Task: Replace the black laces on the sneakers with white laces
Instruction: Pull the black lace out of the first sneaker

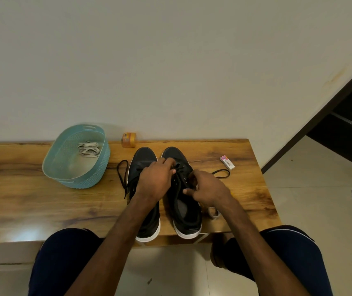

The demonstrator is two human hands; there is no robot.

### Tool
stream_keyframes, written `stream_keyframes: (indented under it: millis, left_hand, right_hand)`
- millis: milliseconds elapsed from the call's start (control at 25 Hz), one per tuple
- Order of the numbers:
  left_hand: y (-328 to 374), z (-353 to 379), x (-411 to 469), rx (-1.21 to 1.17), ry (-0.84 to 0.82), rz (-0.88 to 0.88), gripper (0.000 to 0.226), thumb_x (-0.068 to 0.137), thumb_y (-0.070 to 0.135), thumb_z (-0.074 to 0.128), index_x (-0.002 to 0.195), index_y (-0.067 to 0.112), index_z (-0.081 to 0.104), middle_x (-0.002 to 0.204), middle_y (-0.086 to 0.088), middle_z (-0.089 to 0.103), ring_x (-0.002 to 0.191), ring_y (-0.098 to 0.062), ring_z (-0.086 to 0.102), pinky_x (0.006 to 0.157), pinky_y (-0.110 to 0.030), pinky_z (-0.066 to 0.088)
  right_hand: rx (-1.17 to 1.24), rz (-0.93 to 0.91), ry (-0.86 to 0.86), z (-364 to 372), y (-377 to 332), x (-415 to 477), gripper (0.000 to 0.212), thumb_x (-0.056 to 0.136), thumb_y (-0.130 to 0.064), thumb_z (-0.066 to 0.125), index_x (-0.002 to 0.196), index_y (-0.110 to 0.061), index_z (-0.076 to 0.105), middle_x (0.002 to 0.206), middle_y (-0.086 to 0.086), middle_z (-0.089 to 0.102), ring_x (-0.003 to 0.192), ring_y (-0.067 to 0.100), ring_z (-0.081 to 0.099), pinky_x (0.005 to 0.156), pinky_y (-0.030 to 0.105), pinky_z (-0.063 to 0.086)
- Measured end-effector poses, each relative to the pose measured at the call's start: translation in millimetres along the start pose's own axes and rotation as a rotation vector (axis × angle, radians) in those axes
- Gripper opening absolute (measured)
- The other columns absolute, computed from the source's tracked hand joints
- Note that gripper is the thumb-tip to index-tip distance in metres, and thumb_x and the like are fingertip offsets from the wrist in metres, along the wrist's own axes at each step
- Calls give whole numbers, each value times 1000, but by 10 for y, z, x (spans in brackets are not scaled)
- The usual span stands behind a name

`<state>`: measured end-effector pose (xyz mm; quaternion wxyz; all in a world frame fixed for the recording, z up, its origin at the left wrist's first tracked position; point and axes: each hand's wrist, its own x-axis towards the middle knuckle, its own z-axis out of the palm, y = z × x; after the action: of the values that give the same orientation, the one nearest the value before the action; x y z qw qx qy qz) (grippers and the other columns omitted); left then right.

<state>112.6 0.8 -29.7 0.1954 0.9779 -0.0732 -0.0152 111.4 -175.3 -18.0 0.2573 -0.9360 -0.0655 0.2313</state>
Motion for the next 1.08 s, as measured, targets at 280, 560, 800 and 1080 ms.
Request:
stream_keyframes:
  millis: [280, 560, 800, 1080]
  left_hand:
    - [178, 157, 35, 96, -97, 4, 25, 102, 31, 47, 121, 14, 48, 119, -4, 48, 94, -20, 58, 76, -35, 53]
    - [182, 208, 16, 186, -98, 4, 31, 102, 28, 48, 129, 13, 46, 124, -6, 45, 107, -21, 54, 80, -36, 55]
    - [-44, 56, 99, -202, -156, -105, 5, 99, 12, 49, 101, 13, 54, 105, -4, 52, 88, -21, 55, 80, -39, 50]
    - [22, 125, -2, 12, -65, 22, 21, 99, 36, 53, 115, 23, 54, 110, 6, 55, 99, -15, 55, 83, -36, 50]
  right_hand:
    - [-104, -40, 184, 110, -29, 3, 28, 93, -24, 53, 119, -12, 58, 105, 8, 65, 91, 25, 62, 80, 39, 55]
    - [-150, -86, 266, 214, -42, 73, 26, 99, -30, 49, 114, -14, 62, 105, 8, 63, 90, 26, 63, 80, 42, 55]
    - [-273, 34, 202, 325, 6, 111, 35, 103, -34, 40, 125, -9, 51, 119, 11, 61, 104, 30, 62, 76, 39, 46]
    - [-369, 67, 222, 408, -35, 112, 38, 100, -31, 45, 129, -6, 47, 109, 7, 68, 95, 25, 67, 73, 36, 50]
